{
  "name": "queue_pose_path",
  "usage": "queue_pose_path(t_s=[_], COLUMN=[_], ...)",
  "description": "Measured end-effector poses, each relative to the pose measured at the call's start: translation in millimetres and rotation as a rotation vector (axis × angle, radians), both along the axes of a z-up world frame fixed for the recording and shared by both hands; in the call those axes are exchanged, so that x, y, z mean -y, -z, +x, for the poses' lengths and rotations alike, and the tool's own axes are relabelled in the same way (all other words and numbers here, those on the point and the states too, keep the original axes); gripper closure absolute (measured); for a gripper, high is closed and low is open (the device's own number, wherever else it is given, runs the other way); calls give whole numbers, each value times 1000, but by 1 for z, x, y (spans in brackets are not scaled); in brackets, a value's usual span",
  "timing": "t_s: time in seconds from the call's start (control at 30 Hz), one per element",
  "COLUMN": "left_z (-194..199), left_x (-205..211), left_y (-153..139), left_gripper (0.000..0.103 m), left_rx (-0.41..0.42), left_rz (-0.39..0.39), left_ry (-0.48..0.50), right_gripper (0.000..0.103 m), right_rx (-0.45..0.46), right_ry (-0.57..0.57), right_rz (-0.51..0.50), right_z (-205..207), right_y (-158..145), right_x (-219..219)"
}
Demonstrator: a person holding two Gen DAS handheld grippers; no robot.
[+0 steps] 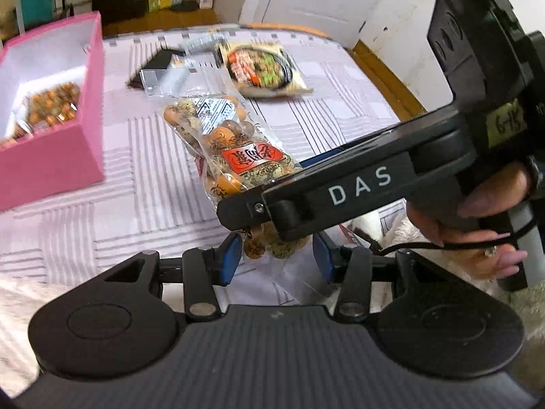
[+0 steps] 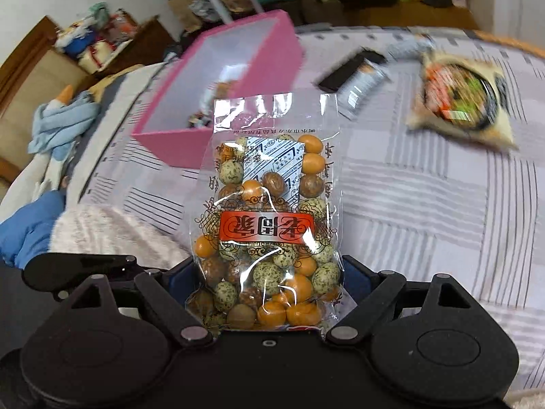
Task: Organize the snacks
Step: 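Lift the peanut bag with both grippers and carry it over the pink box, then open both grippers to drop the peanut bag into the pink box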
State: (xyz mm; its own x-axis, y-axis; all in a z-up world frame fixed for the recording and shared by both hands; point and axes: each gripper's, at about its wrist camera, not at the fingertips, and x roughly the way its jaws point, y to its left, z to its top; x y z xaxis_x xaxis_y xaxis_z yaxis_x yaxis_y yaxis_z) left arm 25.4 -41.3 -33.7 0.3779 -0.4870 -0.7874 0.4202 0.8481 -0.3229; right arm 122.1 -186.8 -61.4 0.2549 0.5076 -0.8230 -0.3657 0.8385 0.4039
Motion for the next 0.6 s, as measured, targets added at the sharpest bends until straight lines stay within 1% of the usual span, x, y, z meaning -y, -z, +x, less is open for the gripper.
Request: queue_pose_path(t_s=[0.17,0.27,0.37,0.47,0.6], left_z=[4,12,27,48,85], left_x=[-32,-48,-66,-86,-110], left_y=[-29,-41,-49,-53,-48], left_gripper=[58,58,57,57,56], left_rx=[66,133,185,204,194], left_rz=[-22,-10,2,9,19], left_ry=[-44,-81,-125,-167,-223], right_gripper=[13,13,13,13,13], right_rx=[59,114,146,140,97], right_ry=[-78,-117,-146,-168,-174], right_rz=[28,32,41,50,68], right_z=[18,34,56,83,123], right_y=[-30,-44,-52,-52,-43], right_x=[-26,-48,-69,-91,-118])
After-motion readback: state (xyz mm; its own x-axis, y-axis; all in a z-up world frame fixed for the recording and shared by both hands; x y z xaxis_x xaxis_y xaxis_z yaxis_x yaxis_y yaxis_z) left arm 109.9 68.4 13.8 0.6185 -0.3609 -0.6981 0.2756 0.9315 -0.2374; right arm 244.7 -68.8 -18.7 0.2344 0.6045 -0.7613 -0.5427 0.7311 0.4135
